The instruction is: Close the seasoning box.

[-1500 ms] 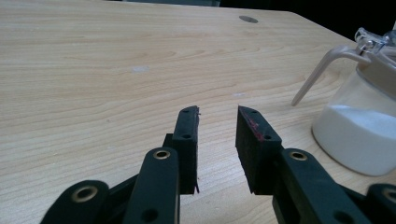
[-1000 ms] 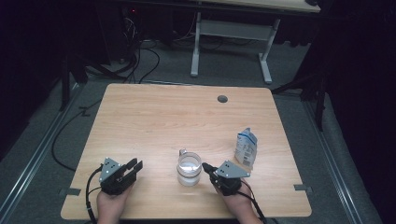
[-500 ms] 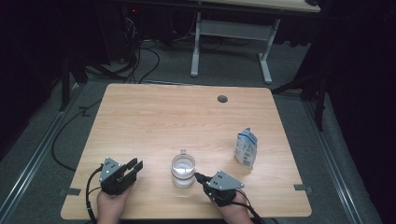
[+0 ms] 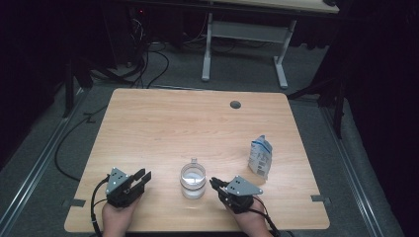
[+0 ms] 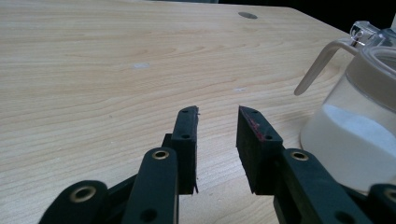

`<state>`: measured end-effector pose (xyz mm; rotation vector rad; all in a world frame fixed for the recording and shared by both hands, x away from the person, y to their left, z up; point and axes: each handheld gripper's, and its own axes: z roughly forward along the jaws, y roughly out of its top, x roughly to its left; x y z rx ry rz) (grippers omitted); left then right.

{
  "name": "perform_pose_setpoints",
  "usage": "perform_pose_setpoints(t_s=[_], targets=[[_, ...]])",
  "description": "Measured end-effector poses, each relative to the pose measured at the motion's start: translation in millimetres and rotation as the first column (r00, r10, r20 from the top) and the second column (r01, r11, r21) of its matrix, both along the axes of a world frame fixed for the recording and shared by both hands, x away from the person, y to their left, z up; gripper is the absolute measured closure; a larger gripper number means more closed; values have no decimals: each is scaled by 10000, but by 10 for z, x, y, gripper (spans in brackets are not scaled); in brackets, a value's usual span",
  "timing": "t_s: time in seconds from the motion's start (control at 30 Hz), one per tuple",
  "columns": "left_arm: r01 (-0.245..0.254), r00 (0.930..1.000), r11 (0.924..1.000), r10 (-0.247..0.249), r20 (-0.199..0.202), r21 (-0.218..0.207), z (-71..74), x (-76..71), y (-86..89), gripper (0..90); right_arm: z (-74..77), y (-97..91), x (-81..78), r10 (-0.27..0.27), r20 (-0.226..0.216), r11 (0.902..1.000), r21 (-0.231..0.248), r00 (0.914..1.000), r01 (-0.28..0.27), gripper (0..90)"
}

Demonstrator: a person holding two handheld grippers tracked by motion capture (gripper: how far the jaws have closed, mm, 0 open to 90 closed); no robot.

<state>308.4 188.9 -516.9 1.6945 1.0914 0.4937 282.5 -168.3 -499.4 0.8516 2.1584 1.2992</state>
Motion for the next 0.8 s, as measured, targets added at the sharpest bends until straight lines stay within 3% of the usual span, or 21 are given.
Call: perform_pose_setpoints(t_s=[0.23,0.43,0.53,0.8], targets=[[114,9999,9999,-114,5,96,1,-9,-29,685,-45,-259,141,-823,-254,9963,233,9963,829,761],[285,9996,9992,-285,23,291,2,-32,-82,674,-70,-515,158,-1436,-293,9892,239,9892,1444,717],[375,9992,9987,-379,89,358,18,-51,-123,658,-76,-646,121,-1646,-212,9860,245,9861,1651,687],[677,9973,9948,-697,238,761,25,-92,-279,607,-47,-1121,-96,-2474,-125,9664,694,9688,2476,652]])
